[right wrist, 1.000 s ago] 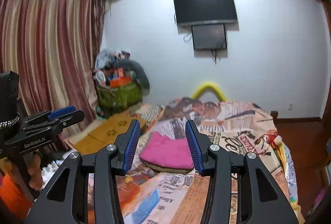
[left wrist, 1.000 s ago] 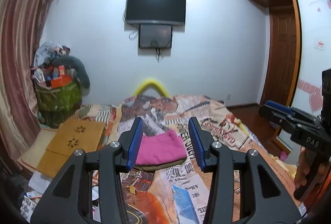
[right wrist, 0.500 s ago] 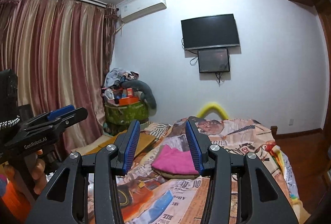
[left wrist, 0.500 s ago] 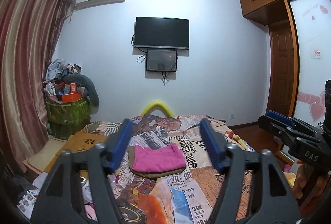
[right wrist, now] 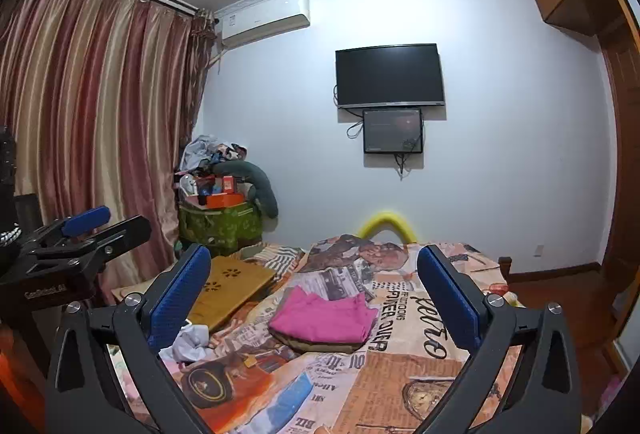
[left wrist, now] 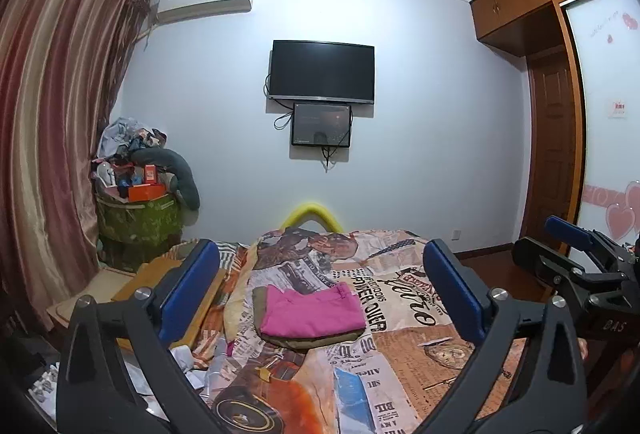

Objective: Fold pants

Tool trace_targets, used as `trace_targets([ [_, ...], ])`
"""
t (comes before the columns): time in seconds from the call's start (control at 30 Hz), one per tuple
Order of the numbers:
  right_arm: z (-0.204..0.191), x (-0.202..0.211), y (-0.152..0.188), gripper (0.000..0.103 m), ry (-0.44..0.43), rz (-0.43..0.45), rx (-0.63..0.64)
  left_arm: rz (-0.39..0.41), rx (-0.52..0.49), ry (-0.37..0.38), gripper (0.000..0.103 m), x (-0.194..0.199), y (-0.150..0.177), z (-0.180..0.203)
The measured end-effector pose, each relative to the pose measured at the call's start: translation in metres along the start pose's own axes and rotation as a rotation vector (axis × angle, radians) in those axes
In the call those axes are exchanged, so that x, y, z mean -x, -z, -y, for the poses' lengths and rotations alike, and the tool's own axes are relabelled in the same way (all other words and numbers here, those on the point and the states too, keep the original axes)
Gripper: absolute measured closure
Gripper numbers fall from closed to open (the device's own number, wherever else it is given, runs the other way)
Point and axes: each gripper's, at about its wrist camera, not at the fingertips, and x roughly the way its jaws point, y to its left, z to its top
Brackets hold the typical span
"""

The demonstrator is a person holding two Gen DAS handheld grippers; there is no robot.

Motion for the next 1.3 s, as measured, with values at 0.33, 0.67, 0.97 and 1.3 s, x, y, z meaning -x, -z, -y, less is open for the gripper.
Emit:
trace_targets([
  [0.33, 0.007, 0.004, 0.006, 0.000, 0.003, -0.024, -0.046, -0.021, -0.005, 0.000, 0.000, -0.003, 0.003, 0.001],
  [0.67, 0.010, 0.007, 0.005, 0.000, 0.011, -0.028, -0.053, -0.033, -0.013, 0.004, 0.000, -0.007, 0.008, 0.004],
  [0.97, 0.009, 0.004, 0.003, 0.000, 0.014, -0.041, -0.057, -0.053, -0.009, 0.011, 0.000, -0.013, 0.008, -0.001],
  [1.3, 0.009, 0.003, 0.003, 0.000, 0.016, -0.044, -0.059, -0.056, -0.006, 0.016, 0.000, -0.013, 0.009, -0.002],
])
